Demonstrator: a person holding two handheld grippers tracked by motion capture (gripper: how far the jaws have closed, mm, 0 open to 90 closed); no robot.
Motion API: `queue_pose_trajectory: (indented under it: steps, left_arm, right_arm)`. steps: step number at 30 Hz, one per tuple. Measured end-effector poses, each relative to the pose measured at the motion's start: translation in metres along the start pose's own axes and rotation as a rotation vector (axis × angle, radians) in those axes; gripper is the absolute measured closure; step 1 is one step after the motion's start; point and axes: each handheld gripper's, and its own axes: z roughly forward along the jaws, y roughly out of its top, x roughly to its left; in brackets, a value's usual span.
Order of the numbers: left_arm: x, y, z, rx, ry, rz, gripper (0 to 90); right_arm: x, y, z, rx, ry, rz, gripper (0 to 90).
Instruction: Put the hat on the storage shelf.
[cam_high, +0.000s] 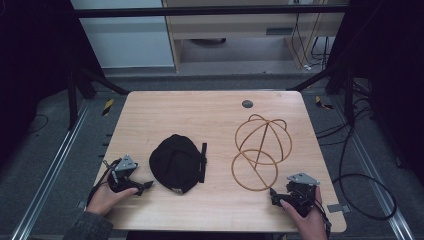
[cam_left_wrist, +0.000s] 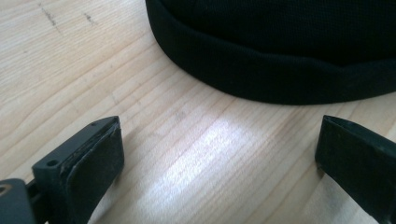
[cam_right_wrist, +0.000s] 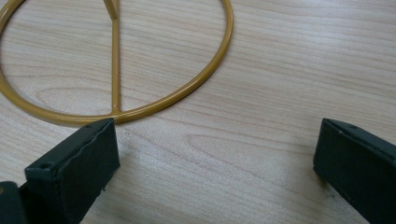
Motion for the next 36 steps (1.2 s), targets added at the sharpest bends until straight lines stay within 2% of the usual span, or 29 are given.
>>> queue_pose_trajectory:
  steps: [5, 6, 11, 15, 16, 17, 18, 19, 20, 21, 22, 23, 27, 29, 31, 34, 35, 36]
  left_arm:
    - [-0.003, 0.001, -0.004, 0.006, -0.013, 0.002, 5.9]
    - [-0.006, 0.003, -0.007, -0.002, -0.014, 0.019, 5.7]
    - [-0.013, 0.006, -0.014, -0.034, -0.046, 0.037, 5.1]
    - [-0.017, 0.009, -0.017, -0.044, -0.061, 0.039, 4.8]
    - [-0.022, 0.013, -0.017, -0.038, -0.067, 0.059, 4.8]
    - [-0.022, 0.013, -0.017, -0.038, -0.067, 0.059, 4.8]
    - [-0.028, 0.022, -0.019, -0.031, -0.071, 0.085, 4.8]
    - [-0.028, 0.022, -0.019, -0.031, -0.071, 0.085, 4.8]
    - [-0.033, 0.031, -0.022, -0.023, -0.068, 0.109, 4.8]
    - [-0.033, 0.031, -0.022, -0.023, -0.068, 0.109, 4.8]
    - [-0.037, 0.041, -0.023, -0.012, -0.068, 0.112, 4.8]
    - [-0.037, 0.041, -0.023, -0.012, -0.068, 0.112, 4.8]
    - [-0.043, 0.070, -0.026, 0.020, -0.092, 0.127, 4.8]
    - [-0.044, 0.076, -0.027, 0.031, -0.089, 0.131, 4.6]
    - [-0.046, 0.092, -0.028, 0.064, -0.076, 0.159, 4.6]
    - [-0.048, 0.105, -0.028, 0.075, -0.071, 0.169, 4.6]
    - [-0.048, 0.105, -0.028, 0.075, -0.071, 0.169, 4.7]
    - [-0.049, 0.113, -0.027, 0.093, -0.056, 0.191, 4.8]
  right_arm:
    - [0.000, 0.000, 0.000, 0.000, 0.000, 0.000, 0.4]
    - [0.000, 0.000, 0.000, -0.001, 0.001, -0.001, 0.4]
    - [0.000, 0.000, 0.000, 0.000, 0.000, 0.000, 0.4]
    - [0.000, 0.000, 0.000, 0.000, 0.000, 0.000, 0.4]
    - [0.000, 0.000, 0.000, -0.001, 0.000, 0.000, 0.4]
    - [0.000, 0.000, 0.000, -0.001, 0.000, 0.000, 0.4]
    - [0.000, 0.000, 0.000, -0.001, 0.001, 0.000, 0.4]
    - [0.000, 0.000, 0.000, -0.001, 0.001, 0.000, 0.4]
    - [0.000, 0.000, 0.000, 0.000, 0.000, 0.000, 0.4]
    - [0.000, 0.000, 0.000, 0.000, 0.000, 0.000, 0.4]
    - [0.000, 0.000, 0.000, 0.000, 0.000, 0.000, 0.4]
    - [0.000, 0.000, 0.000, 0.000, 0.000, 0.000, 0.4]
    - [0.000, 0.000, 0.000, -0.002, 0.001, 0.000, 0.4]
    - [0.000, 0.000, 0.000, -0.001, 0.001, 0.000, 0.4]
    - [0.000, 0.000, 0.000, 0.000, 0.000, -0.001, 0.4]
    - [0.000, 0.000, 0.000, 0.000, 0.000, -0.001, 0.4]
    - [0.000, 0.000, 0.000, 0.000, 0.000, -0.001, 0.4]
    - [0.000, 0.000, 0.000, -0.001, 0.000, -0.001, 0.4]
